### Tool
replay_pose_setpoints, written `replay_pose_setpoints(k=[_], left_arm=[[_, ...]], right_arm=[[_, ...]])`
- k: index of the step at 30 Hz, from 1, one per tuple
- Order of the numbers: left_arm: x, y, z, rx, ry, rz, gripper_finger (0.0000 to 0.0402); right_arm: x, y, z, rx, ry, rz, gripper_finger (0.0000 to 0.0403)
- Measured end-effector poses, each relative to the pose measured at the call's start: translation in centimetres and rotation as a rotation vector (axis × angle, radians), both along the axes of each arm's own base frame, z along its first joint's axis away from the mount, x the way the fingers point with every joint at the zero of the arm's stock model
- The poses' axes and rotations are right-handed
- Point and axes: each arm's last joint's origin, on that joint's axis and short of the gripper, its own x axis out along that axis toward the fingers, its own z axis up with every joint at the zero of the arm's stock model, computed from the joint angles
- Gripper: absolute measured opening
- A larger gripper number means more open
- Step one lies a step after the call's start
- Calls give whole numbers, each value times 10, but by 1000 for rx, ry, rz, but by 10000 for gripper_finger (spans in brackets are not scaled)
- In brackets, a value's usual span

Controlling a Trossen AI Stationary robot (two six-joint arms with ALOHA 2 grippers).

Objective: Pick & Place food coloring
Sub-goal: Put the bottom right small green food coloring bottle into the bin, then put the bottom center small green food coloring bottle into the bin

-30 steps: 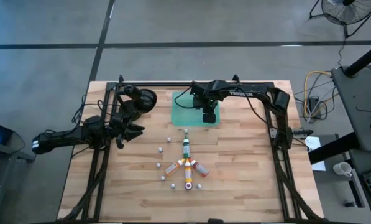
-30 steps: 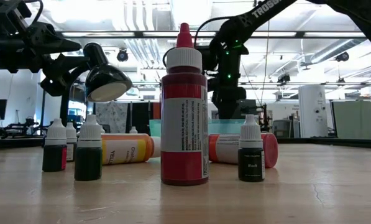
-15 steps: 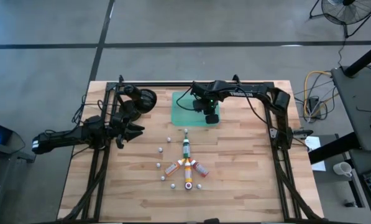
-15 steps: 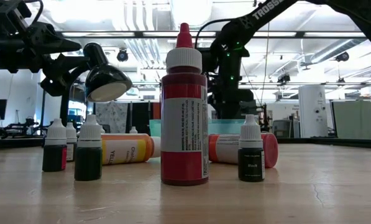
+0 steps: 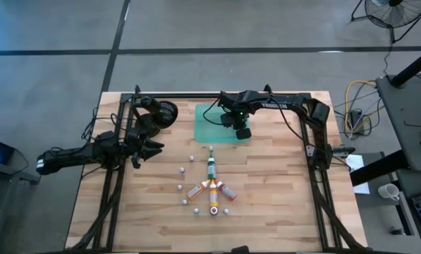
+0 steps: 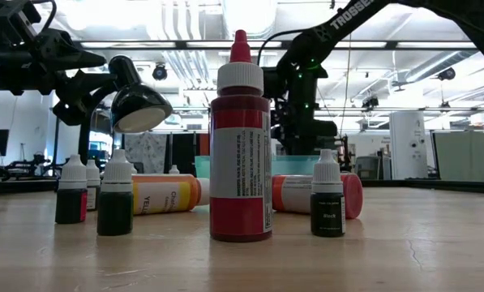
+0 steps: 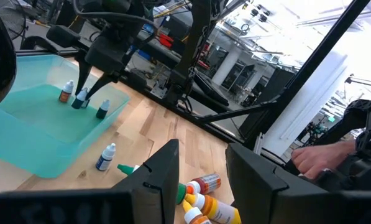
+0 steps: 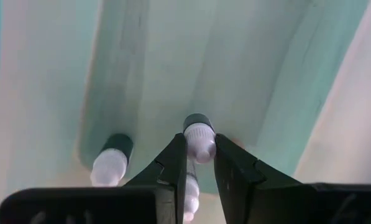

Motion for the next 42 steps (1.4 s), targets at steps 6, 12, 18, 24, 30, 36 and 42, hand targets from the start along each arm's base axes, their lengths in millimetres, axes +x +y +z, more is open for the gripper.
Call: replay_pose_setpoints(k=[6,12,18,24,30,36,42], left_arm=[[0,0,0,0,0,-1,106],[0,0,0,0,0,-1,106],[0,0,0,0,0,-1,106],[0,0,0,0,0,-1,106],[0,0,0,0,0,0,106],[0,0,0,0,0,0,106],[0,0,0,0,0,0,106]], right_arm=[[0,0,-4,-5,-7,6,57],[0,0,-4,-5,-6,8,61],[0,1,-4,-5,-5,8,93],[-1,1,-4,-5,-3,8,122],[0,0,-2,-15,-4,-3,141],[1,2,15,-31,-39,0,160],[8,15,44,-57,-118,38,179]])
